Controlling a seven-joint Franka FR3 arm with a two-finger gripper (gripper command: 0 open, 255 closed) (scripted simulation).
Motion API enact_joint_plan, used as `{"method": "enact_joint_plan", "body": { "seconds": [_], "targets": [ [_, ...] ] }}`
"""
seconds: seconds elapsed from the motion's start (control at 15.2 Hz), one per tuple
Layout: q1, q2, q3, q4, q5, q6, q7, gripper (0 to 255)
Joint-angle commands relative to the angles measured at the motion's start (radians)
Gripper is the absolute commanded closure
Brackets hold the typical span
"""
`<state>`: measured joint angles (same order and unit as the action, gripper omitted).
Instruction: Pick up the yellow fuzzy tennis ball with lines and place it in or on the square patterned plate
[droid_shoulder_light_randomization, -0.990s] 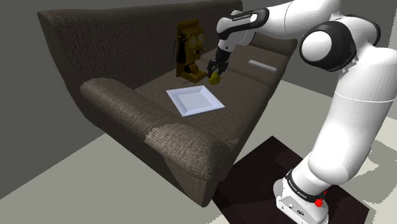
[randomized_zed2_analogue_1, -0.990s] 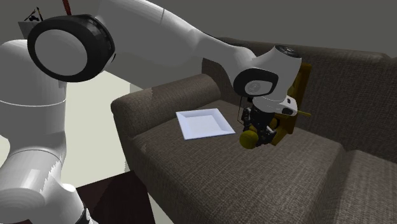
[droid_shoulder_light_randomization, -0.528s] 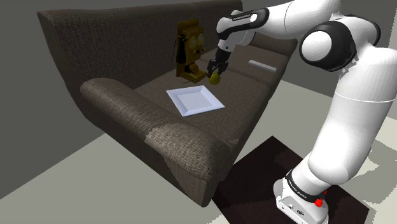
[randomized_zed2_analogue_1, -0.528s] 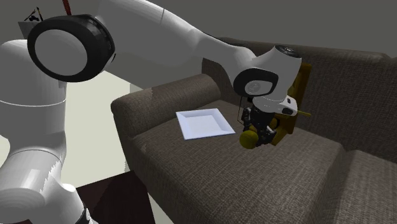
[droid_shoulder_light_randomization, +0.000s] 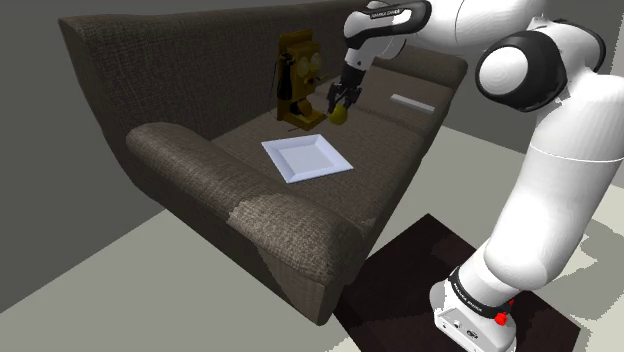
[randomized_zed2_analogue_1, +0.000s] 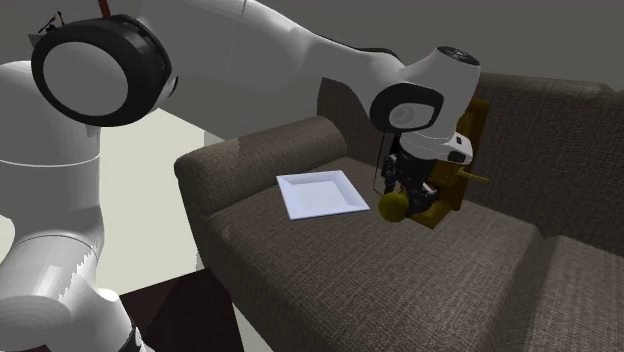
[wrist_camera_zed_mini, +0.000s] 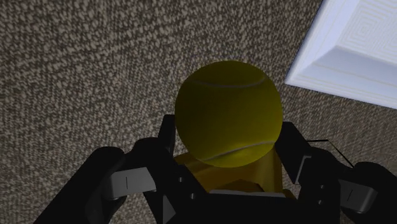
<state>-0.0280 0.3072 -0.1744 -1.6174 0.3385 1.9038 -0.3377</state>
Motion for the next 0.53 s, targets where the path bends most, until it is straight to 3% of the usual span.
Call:
{"method": "enact_joint_plan", "body": {
  "seconds": [0.0, 0.46],
  "targets": [
    [0.0, -0.004, -0.001, 0.02, -0.003, -0.023, 0.007, 255],
    [-0.004, -0.014, -0.003, 0.1, -0.012, -0.109, 0.031, 255]
  ]
}}
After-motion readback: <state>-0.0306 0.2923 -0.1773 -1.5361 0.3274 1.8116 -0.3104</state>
